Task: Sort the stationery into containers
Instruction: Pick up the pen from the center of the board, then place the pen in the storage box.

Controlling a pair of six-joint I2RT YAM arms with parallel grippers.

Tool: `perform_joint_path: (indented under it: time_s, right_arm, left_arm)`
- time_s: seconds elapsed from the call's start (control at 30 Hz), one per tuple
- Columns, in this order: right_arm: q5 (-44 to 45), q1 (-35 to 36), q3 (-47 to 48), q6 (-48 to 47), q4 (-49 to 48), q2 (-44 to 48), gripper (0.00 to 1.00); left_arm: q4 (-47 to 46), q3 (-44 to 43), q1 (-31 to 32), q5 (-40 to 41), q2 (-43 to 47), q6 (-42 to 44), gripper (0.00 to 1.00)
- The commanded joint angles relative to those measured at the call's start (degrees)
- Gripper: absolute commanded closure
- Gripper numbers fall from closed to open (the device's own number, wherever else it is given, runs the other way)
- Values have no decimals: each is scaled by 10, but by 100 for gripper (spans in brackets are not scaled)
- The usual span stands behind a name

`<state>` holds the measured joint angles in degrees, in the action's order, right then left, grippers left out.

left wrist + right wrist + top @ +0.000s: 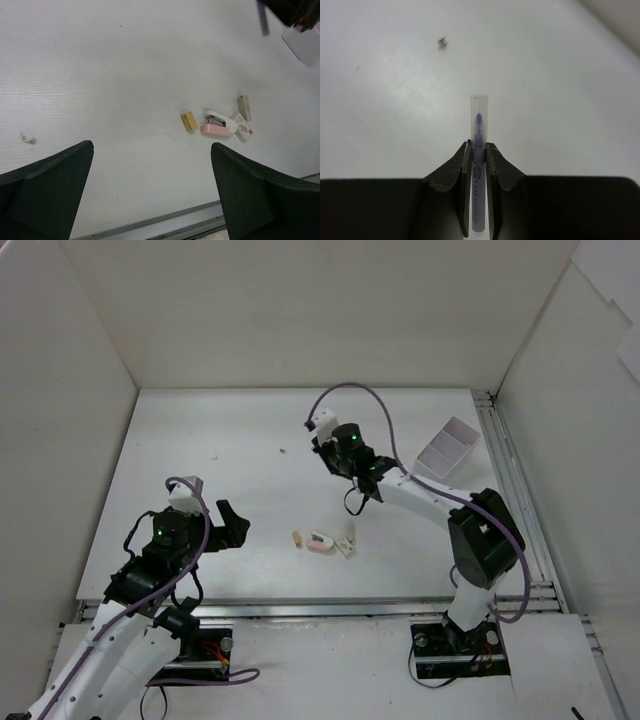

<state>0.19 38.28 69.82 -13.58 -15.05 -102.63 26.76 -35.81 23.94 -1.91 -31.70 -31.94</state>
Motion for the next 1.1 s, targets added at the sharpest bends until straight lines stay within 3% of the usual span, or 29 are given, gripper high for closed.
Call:
perform_joint_path:
  time_s: [0.0, 0.13, 0.27, 0.37, 0.6, 1.07]
  right_arm:
    - [94, -33, -25, 31, -151, 76, 100]
    - [173, -77, -50, 31, -183, 119, 100]
    - [300, -128, -86, 14, -276, 144, 100]
    - [340, -171, -84, 22, -306, 138, 100]
    - [354, -267, -40, 17, -370, 51, 100]
    - [379, -316, -7, -9, -431, -42, 100]
  left_arm:
    - [-37, -21, 2, 11, -3, 3, 0]
    - [-56, -19, 2, 8, -10, 14, 0]
    - [-73, -28, 2, 1, -41, 27, 0]
    - [-96, -29, 2, -8, -61, 34, 0]
    - [-106, -31, 2, -12, -89, 43, 0]
    - [-100, -28, 2, -15, -72, 46, 0]
